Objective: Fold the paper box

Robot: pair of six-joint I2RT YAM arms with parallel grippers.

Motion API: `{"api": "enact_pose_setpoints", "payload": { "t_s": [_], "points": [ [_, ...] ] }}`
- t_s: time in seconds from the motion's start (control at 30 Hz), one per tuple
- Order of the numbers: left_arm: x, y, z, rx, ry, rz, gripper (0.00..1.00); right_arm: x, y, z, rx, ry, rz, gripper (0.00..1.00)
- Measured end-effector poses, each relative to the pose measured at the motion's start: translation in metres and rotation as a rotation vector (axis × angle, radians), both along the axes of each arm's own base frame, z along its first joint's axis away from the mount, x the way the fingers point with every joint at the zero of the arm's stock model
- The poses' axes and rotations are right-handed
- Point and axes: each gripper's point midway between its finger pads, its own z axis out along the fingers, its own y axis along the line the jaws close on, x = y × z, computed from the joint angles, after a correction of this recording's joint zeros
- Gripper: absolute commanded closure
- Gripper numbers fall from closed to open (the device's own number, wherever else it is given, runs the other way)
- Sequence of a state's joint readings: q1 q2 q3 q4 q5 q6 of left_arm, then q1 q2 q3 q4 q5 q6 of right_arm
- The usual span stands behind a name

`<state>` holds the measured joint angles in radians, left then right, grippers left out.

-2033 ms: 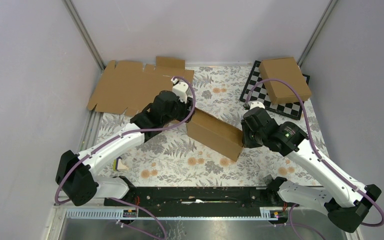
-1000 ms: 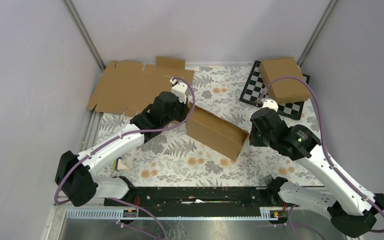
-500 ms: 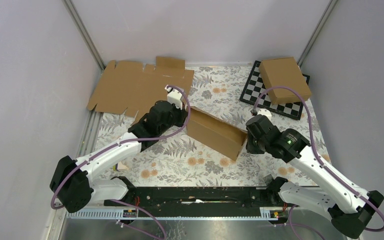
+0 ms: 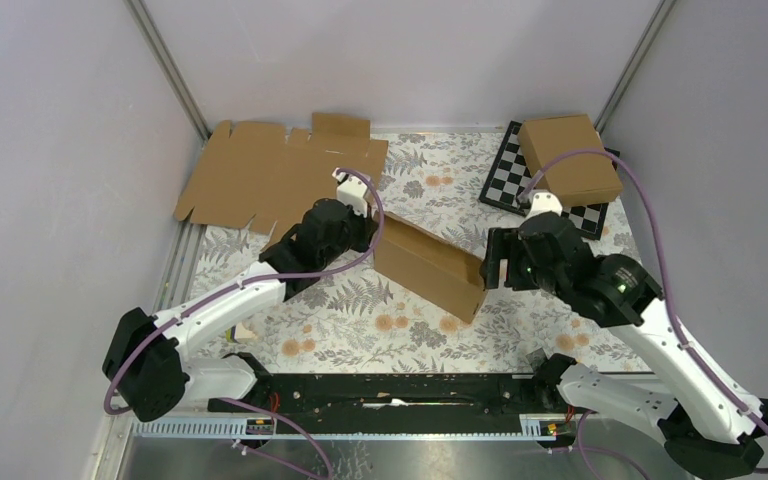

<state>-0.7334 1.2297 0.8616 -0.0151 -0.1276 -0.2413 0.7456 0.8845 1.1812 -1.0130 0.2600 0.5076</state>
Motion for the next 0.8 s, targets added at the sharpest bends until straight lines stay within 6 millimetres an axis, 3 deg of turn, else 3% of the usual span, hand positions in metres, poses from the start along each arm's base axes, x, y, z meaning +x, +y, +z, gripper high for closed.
{"api": "enact_pose_setpoints", "payload": {
  "t_s": [0.03, 0.07, 0.13, 0.17, 0.23, 0.47, 0.6, 0.8],
  "points": [
    [0.000, 0.000, 0.000, 0.001, 0.001, 0.000, 1.00, 0.003, 0.000, 0.008, -0.002, -0.020, -0.001, 0.28],
    [0.001, -0.001, 0.000, 0.001, 0.001, 0.000, 1.00, 0.007, 0.000, 0.017, -0.002, -0.042, 0.002, 0.40],
    [0.000, 0.000, 0.000, 0.003, 0.003, 0.000, 1.00, 0.012, 0.001, 0.028, -0.012, -0.072, 0.006, 0.75],
    [0.000, 0.000, 0.000, 0.004, 0.004, 0.000, 1.00, 0.015, 0.001, 0.032, -0.019, -0.082, 0.012, 0.87],
    [0.000, 0.000, 0.000, 0.005, 0.006, 0.000, 1.00, 0.021, 0.004, 0.038, -0.023, -0.094, 0.012, 1.00],
    [0.000, 0.000, 0.000, 0.006, 0.007, 0.000, 1.00, 0.030, 0.015, 0.018, -0.055, -0.060, 0.033, 1.00],
    [0.000, 0.000, -0.001, 0.006, 0.007, 0.000, 1.00, 0.027, 0.017, -0.018, -0.086, 0.003, 0.040, 1.00],
    [0.002, -0.002, -0.001, 0.008, 0.009, -0.001, 1.00, 0.018, 0.020, -0.054, -0.088, 0.082, 0.045, 1.00]
  ]
}}
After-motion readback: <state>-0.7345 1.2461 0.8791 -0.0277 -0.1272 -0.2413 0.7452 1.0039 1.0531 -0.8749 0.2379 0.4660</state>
